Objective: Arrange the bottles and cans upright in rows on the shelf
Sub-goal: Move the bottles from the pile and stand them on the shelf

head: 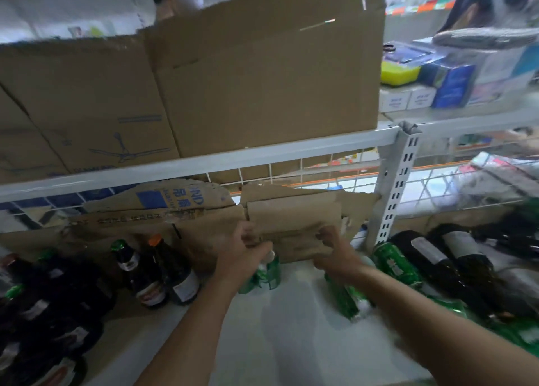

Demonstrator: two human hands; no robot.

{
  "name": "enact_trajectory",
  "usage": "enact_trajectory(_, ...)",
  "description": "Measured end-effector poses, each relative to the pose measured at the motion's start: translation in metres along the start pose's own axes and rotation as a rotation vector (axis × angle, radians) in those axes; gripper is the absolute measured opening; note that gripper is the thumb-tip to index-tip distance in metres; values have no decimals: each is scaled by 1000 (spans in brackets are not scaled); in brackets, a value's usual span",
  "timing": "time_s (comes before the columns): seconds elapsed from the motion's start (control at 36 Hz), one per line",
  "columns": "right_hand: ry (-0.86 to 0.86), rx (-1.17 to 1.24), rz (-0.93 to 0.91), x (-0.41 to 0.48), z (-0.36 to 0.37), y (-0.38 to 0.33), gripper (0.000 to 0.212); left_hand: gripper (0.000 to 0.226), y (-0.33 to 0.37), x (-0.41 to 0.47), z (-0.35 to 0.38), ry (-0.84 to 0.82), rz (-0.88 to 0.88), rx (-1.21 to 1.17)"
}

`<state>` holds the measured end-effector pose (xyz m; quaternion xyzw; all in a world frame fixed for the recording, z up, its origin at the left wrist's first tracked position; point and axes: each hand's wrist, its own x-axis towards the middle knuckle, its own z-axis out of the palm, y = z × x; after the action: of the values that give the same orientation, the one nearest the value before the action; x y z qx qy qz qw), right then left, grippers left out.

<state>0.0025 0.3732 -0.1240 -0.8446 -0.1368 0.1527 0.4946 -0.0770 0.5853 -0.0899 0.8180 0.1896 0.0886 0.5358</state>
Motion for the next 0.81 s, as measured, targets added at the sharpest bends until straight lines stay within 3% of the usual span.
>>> enact_trajectory(0.11,34,20,-25,-18,-48,12,51,44,29,-11,52,-101,17,77)
enact_trajectory(0.22,127,9,-12,-34,-113,44,34,39,59,-22,117,-178,83,122)
enact_trajectory(0.28,149,-1,29,-40,-150,69,51,41,70,-23,154,-237,88,116)
enact_trajectory(0.33,175,-28,80,-45,-185,97,55,44,82,-25,188,-302,96,124)
enact_trajectory(0.44,264,-40,140,-52,-241,143,31,45,104,-32,248,-388,134,161)
enact_trajectory(0.53,270,-64,183,-59,-270,162,21,47,111,-32,284,-416,153,225)
enact_trajectory(0.72,228,-142,216,-68,-310,195,25,42,113,-30,333,-475,204,432)
enact_trajectory(0.81,175,-194,239,-67,-315,200,31,47,112,-25,344,-492,322,620)
